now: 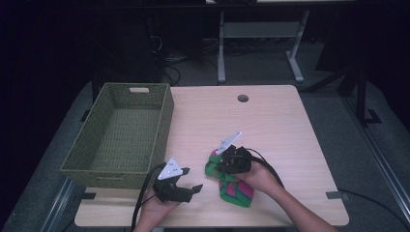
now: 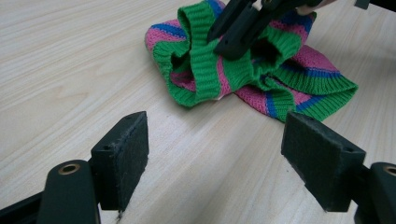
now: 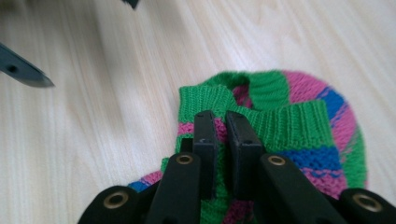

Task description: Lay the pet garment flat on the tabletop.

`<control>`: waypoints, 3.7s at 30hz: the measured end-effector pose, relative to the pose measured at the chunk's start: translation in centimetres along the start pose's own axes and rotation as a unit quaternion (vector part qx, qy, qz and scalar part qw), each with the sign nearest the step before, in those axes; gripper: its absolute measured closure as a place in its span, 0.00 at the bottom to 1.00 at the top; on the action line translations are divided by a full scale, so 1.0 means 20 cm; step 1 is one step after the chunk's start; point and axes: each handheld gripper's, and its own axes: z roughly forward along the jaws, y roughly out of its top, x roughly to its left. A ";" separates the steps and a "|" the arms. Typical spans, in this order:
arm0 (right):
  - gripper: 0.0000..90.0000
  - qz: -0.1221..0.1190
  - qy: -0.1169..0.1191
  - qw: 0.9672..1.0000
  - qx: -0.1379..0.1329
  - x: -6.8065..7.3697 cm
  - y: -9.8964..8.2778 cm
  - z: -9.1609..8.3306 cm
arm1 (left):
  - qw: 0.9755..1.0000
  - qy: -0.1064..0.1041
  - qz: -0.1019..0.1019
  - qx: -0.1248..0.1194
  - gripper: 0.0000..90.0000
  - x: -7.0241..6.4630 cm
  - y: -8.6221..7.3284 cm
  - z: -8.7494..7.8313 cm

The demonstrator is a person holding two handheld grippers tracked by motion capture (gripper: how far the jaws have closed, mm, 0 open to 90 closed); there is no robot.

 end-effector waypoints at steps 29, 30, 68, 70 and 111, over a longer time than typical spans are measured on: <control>0.92 0.015 -0.005 0.996 -0.084 -0.03 -0.02 -0.41 | 1.000 -0.004 0.006 -0.009 0.25 -0.04 0.04 0.05; 0.92 0.016 -0.005 0.996 -0.085 -0.03 -0.02 -0.42 | 1.000 -0.005 0.005 -0.011 0.25 -0.04 0.05 0.06; 0.92 -0.012 0.001 0.993 -0.117 -0.09 -0.06 -0.63 | 0.997 -0.041 0.053 -0.042 0.68 0.09 0.28 0.43; 0.92 -0.006 0.000 0.993 -0.117 -0.10 -0.08 -0.64 | 0.996 -0.045 0.053 -0.048 0.79 0.08 0.29 0.42; 0.92 0.030 -0.042 0.995 -0.084 -0.22 -0.15 -0.56 | 0.997 0.002 0.051 0.058 0.94 0.15 0.53 0.29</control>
